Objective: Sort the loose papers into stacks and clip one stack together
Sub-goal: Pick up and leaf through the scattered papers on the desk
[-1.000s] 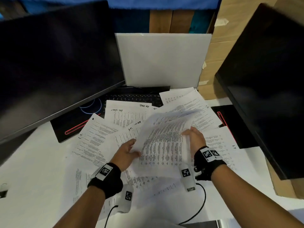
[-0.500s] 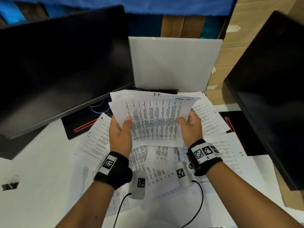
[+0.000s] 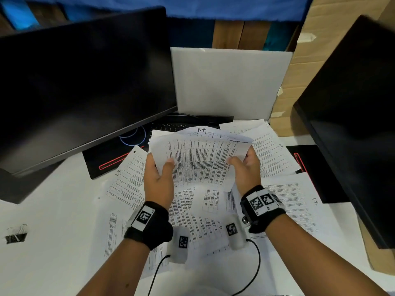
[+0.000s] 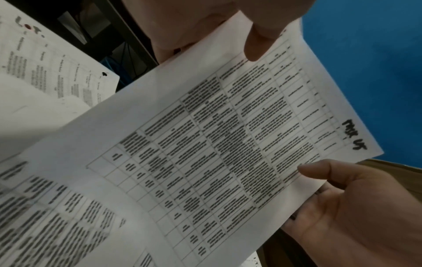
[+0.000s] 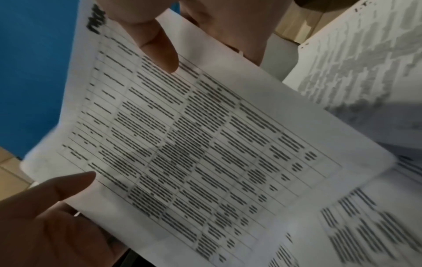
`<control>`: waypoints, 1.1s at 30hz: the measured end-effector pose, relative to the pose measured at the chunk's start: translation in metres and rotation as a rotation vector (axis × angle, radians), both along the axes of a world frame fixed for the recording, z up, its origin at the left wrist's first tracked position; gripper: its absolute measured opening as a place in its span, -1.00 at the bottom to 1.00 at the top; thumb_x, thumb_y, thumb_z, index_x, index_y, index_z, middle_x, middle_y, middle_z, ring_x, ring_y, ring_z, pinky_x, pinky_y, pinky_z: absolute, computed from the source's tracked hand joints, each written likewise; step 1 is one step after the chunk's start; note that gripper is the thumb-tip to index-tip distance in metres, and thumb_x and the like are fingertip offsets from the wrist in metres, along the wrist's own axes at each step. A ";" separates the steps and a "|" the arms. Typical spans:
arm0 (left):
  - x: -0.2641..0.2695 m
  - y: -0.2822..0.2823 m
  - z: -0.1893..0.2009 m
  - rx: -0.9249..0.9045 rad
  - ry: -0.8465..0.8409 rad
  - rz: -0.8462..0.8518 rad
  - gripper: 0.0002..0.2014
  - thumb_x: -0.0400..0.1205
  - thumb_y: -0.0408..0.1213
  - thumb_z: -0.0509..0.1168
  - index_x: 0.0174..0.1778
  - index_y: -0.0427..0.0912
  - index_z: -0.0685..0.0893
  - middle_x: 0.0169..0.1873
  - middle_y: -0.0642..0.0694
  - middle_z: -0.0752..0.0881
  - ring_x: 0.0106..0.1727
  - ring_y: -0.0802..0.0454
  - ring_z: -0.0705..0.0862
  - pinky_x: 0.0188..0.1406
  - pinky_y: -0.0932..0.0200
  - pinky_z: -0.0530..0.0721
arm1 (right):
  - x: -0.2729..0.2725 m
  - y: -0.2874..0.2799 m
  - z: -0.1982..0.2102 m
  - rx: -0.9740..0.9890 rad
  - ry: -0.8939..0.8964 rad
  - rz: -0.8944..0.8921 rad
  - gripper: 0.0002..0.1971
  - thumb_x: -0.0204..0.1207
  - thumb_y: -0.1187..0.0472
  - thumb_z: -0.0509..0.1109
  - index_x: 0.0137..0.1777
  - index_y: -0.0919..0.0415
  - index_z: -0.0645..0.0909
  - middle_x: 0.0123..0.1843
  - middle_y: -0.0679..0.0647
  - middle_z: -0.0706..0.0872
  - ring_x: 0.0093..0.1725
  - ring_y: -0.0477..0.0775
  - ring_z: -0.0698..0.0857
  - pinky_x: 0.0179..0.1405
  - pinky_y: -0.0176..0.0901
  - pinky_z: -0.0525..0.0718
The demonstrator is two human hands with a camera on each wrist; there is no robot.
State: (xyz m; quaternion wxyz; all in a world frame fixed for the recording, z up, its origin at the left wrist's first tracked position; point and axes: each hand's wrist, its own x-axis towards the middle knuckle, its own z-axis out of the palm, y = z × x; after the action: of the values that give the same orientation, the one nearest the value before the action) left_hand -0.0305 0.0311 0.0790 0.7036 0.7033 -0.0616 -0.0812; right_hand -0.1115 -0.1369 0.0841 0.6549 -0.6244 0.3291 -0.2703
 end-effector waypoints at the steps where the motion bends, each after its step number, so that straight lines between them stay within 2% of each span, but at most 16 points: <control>1: 0.002 0.000 0.003 -0.014 -0.017 0.003 -0.68 0.70 -0.32 0.22 0.39 -0.11 0.52 0.16 0.01 0.74 0.16 0.18 0.72 0.07 0.31 0.67 | 0.001 -0.001 0.002 -0.004 -0.006 -0.002 -0.65 0.40 0.39 0.35 0.20 0.24 0.53 0.11 0.19 0.73 0.08 0.20 0.72 0.17 0.21 0.69; 2: 0.003 -0.001 0.006 -0.023 -0.032 0.006 -0.70 0.70 -0.35 0.22 0.36 -0.13 0.53 0.13 0.00 0.74 0.12 0.19 0.72 0.00 0.36 0.67 | 0.002 -0.003 0.004 -0.011 -0.013 -0.005 -0.70 0.39 0.40 0.34 0.14 0.29 0.51 0.03 0.23 0.72 -0.04 0.22 0.71 0.08 0.21 0.70; 4: 0.005 -0.001 0.008 -0.035 -0.043 0.003 -0.74 0.69 -0.39 0.21 0.30 -0.16 0.55 0.07 -0.01 0.75 0.06 0.21 0.74 -0.10 0.44 0.65 | 0.003 -0.004 0.007 -0.023 -0.013 -0.017 -0.78 0.44 0.50 0.30 0.02 0.24 0.51 -0.13 0.08 0.70 -0.19 0.00 0.69 -0.10 -0.03 0.65; 6: 0.005 -0.001 0.005 -0.031 -0.024 -0.013 -0.76 0.70 -0.38 0.20 0.28 -0.15 0.55 0.06 -0.02 0.75 0.07 0.16 0.74 -0.10 0.38 0.66 | 0.002 -0.001 0.008 -0.020 -0.006 -0.001 -0.69 0.45 0.52 0.27 0.11 0.17 0.56 0.00 0.02 0.75 -0.06 -0.12 0.75 -0.02 -0.10 0.69; 8: 0.003 -0.001 0.000 -0.014 0.005 -0.024 -0.75 0.69 -0.36 0.20 0.29 -0.13 0.54 0.08 -0.04 0.75 0.11 0.08 0.73 -0.05 0.28 0.65 | 0.001 0.002 0.006 -0.041 0.005 0.008 -0.55 0.45 0.48 0.28 0.31 0.14 0.53 0.20 0.04 0.73 0.16 -0.05 0.72 0.16 -0.03 0.67; 9: 0.002 0.000 -0.003 -0.008 0.011 -0.027 -0.75 0.69 -0.36 0.21 0.28 -0.11 0.55 0.09 -0.05 0.74 0.12 0.06 0.73 -0.03 0.23 0.65 | 0.001 0.002 0.004 -0.046 0.008 0.000 -0.52 0.45 0.49 0.29 0.35 0.14 0.51 0.24 0.04 0.72 0.20 -0.03 0.70 0.22 -0.03 0.65; 12: -0.001 0.002 -0.008 0.005 0.018 -0.021 -0.80 0.67 -0.35 0.23 0.20 -0.09 0.54 0.05 -0.09 0.74 0.08 0.02 0.72 0.04 0.08 0.68 | 0.000 0.000 0.001 -0.019 0.020 -0.031 -0.59 0.44 0.51 0.32 0.26 0.19 0.54 0.15 0.04 0.74 0.13 -0.01 0.71 0.28 0.08 0.64; 14: -0.001 0.003 -0.008 -0.005 0.005 -0.017 -0.78 0.64 -0.31 0.26 0.20 -0.11 0.51 0.04 -0.11 0.73 0.06 0.00 0.72 0.05 0.03 0.71 | -0.002 0.001 -0.002 -0.029 0.020 -0.010 -0.58 0.42 0.48 0.33 0.25 0.16 0.55 0.17 0.06 0.75 0.16 0.00 0.72 0.26 0.04 0.64; 15: -0.001 0.003 -0.006 -0.016 -0.012 -0.018 -0.74 0.61 -0.30 0.28 0.21 -0.14 0.50 0.05 -0.12 0.72 0.07 0.00 0.72 0.06 0.04 0.72 | -0.003 0.000 -0.003 -0.034 0.020 -0.001 -0.58 0.42 0.49 0.32 0.25 0.17 0.55 0.16 0.05 0.75 0.15 -0.05 0.72 0.20 -0.05 0.65; 17: 0.001 0.003 0.002 -0.048 -0.053 -0.017 -0.76 0.62 -0.40 0.28 0.20 -0.22 0.49 -0.02 -0.05 0.70 0.01 0.15 0.72 -0.02 0.24 0.70 | -0.004 -0.002 0.000 -0.039 -0.002 -0.002 -0.64 0.42 0.57 0.31 0.18 0.27 0.54 0.02 0.02 0.74 -0.03 -0.24 0.73 -0.01 -0.26 0.66; 19: 0.006 0.001 0.012 -0.064 -0.091 -0.015 -0.86 0.64 -0.51 0.23 0.08 -0.27 0.54 -0.16 0.07 0.66 -0.15 0.33 0.66 -0.15 0.46 0.61 | -0.003 -0.006 0.007 -0.074 -0.054 0.014 -0.70 0.40 0.63 0.32 0.08 0.35 0.55 -0.07 0.05 0.69 -0.14 -0.24 0.68 -0.13 -0.38 0.64; 22: 0.008 -0.002 0.021 -0.105 -0.099 -0.005 -0.91 0.70 -0.41 0.19 0.05 -0.23 0.59 -0.16 0.10 0.71 -0.16 0.33 0.70 -0.20 0.49 0.60 | -0.001 -0.008 0.011 -0.139 -0.068 0.051 -0.86 0.44 0.54 0.35 -0.08 0.36 0.63 -0.14 0.11 0.71 -0.12 -0.07 0.68 -0.11 -0.30 0.66; 25: 0.005 -0.005 0.022 -0.141 -0.066 0.007 -0.87 0.74 -0.33 0.17 0.14 -0.20 0.57 -0.06 0.07 0.74 -0.08 0.32 0.73 -0.18 0.48 0.63 | -0.001 -0.007 0.007 -0.044 -0.045 0.040 -0.88 0.50 0.42 0.37 0.00 0.31 0.68 -0.03 0.19 0.78 -0.01 0.10 0.75 0.00 -0.07 0.74; 27: 0.004 -0.005 0.018 -0.144 -0.039 -0.003 -0.89 0.75 -0.29 0.16 0.14 -0.15 0.55 -0.03 0.02 0.74 -0.05 0.23 0.74 -0.17 0.40 0.66 | -0.002 -0.005 0.004 -0.013 -0.051 0.029 -0.81 0.52 0.45 0.34 0.06 0.24 0.66 -0.01 0.12 0.79 -0.02 0.01 0.77 -0.06 -0.17 0.75; 29: 0.002 -0.005 0.009 -0.114 -0.008 -0.026 -0.88 0.75 -0.25 0.14 0.16 -0.09 0.54 0.03 -0.01 0.74 -0.01 0.18 0.74 -0.15 0.37 0.67 | -0.002 -0.004 -0.001 -0.038 -0.020 0.028 -0.78 0.51 0.47 0.33 0.04 0.19 0.67 -0.05 0.05 0.79 -0.08 -0.06 0.76 -0.13 -0.26 0.71; 33: -0.007 -0.007 -0.001 -0.081 0.064 -0.053 -0.81 0.77 -0.21 0.09 0.14 0.21 0.51 0.04 0.13 0.71 -0.08 0.46 0.70 -0.28 0.57 0.60 | -0.001 0.002 -0.005 -0.040 0.051 0.045 -0.81 0.47 0.50 0.31 -0.14 0.24 0.67 -0.26 0.16 0.66 -0.28 0.03 0.62 -0.20 -0.13 0.59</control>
State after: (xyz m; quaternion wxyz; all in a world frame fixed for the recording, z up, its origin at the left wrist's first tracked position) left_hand -0.0374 0.0244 0.0778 0.7308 0.6692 -0.0611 -0.1197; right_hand -0.1121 -0.1351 0.0788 0.6395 -0.6515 0.3259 -0.2459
